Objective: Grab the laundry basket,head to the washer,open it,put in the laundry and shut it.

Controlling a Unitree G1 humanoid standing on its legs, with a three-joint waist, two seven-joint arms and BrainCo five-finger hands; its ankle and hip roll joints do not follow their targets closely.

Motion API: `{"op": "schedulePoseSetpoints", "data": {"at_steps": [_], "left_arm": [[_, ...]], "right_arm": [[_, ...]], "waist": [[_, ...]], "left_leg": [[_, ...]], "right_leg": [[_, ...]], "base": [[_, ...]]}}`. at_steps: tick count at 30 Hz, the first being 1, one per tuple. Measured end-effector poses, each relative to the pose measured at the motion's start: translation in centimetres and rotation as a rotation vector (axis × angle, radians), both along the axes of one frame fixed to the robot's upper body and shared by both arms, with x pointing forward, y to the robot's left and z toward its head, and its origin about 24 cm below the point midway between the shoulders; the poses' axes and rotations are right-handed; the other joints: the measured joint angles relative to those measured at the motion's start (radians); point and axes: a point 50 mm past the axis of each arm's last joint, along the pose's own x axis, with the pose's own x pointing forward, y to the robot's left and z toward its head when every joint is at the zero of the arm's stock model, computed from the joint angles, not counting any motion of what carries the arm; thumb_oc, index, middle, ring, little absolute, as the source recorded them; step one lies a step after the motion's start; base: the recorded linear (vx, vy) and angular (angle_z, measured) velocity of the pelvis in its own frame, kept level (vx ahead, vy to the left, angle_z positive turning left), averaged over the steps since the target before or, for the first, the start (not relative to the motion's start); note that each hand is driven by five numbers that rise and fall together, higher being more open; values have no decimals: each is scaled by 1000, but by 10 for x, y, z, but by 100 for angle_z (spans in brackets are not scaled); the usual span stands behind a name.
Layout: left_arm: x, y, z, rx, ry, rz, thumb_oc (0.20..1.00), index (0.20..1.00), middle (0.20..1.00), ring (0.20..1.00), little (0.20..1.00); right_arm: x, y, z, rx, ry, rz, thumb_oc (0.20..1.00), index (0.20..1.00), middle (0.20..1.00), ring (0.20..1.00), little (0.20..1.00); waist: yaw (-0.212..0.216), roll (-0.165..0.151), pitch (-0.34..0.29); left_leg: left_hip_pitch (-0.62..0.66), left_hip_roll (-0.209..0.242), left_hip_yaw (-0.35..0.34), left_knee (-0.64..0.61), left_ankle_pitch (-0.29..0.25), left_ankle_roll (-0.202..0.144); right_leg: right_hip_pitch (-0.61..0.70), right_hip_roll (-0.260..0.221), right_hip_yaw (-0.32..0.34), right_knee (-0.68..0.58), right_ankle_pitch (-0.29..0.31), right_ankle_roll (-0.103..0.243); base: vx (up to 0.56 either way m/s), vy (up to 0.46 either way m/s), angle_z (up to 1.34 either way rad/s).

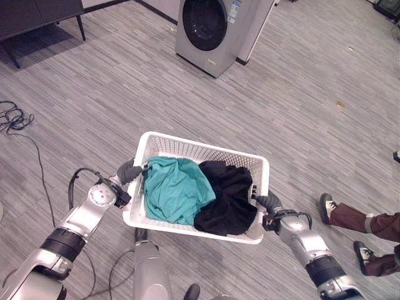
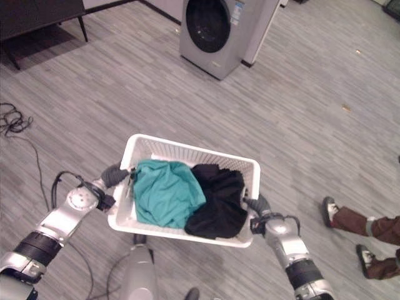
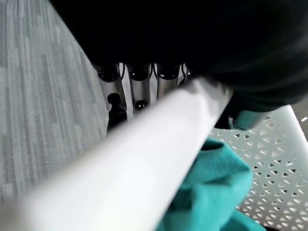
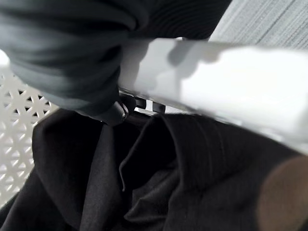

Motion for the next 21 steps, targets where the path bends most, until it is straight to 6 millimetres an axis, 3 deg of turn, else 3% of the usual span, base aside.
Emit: {"op": "schedulePoseSetpoints", "data": {"at_steps": [2,4,5,8,10,12,13,14,16,17,18,19,21], "left_arm": [[-1,13,8,39,-14,29,200,200,200,200,200],[-1,15,11,48,-19,28,200,200,200,200,200],[2,13,19,31,-57,26,200,200,200,200,200],[9,12,44,54,-142,5,200,200,200,200,200],[13,14,53,67,-164,9,200,200,200,200,200],[12,17,48,78,-144,18,200,200,200,200,200],[11,17,46,90,-133,14,200,200,200,200,200],[10,13,47,90,-140,-4,200,200,200,200,200],[10,11,52,91,-163,-12,200,200,200,200,200],[8,11,49,91,-152,-10,200,200,200,200,200],[6,11,47,89,-146,-12,200,200,200,200,200],[3,9,42,85,-132,-19,200,200,200,200,200],[2,5,36,71,-118,-26,200,200,200,200,200]], "right_arm": [[15,10,13,4,-45,27,200,200,200,200,200],[19,11,16,4,-56,25,200,200,200,200,200],[21,12,18,10,-64,17,200,200,200,200,200],[32,14,31,47,-119,3,200,200,200,200,200],[34,17,33,63,-130,2,200,200,200,200,200],[32,20,30,75,-122,-1,200,200,200,200,200],[29,20,26,80,-108,-6,200,200,200,200,200],[21,22,17,116,-80,-35,200,200,200,200,200],[19,24,14,139,-74,-53,200,200,200,200,200],[16,23,12,144,-68,-59,200,200,200,200,200],[16,23,11,142,-64,-60,200,200,200,200,200],[12,18,9,129,-64,-61,200,200,200,200,200],[11,12,9,125,-62,-73,200,200,200,200,200]], "waist": [[18,-24,26],[35,-27,27],[44,-56,31],[46,-82,47],[41,-80,50],[39,-80,51],[38,-78,52],[29,-82,45],[13,-74,44],[4,-51,37],[-9,-35,34],[-33,11,23],[-42,39,27]], "left_leg": [[1,-20,-17,57,50,57],[13,-40,-20,118,97,81],[11,-77,15,190,93,90],[-23,-103,48,297,0,120],[-16,-90,40,357,-66,133],[36,-96,45,361,-81,156],[69,-101,51,364,-104,170],[126,-107,52,370,-142,174],[152,-115,51,409,-206,226],[196,-110,52,408,-218,231],[209,-103,52,400,-218,232],[247,-90,56,370,-232,251],[319,-96,57,308,-222,230]], "right_leg": [[-19,15,-14,22,13,22],[-25,33,-17,41,13,24],[-14,17,-70,44,-7,12],[-16,-19,-60,81,0,27],[-43,-31,-65,210,16,48],[-88,-72,-38,389,31,72],[-113,-97,-12,503,58,117],[-193,-156,38,762,123,204],[-286,-183,58,918,187,217],[-354,-204,14,1012,205,203],[-363,-208,-25,1013,202,194],[-406,-208,-81,938,186,177],[-406,-217,-157,778,136,128]], "base": [[337,158,-53],[450,234,-39],[515,295,-21],[431,297,-5],[537,516,4],[370,372,2],[376,350,14],[398,341,24],[519,378,11],[376,227,3],[543,213,11],[280,63,16],[293,13,6]]}}
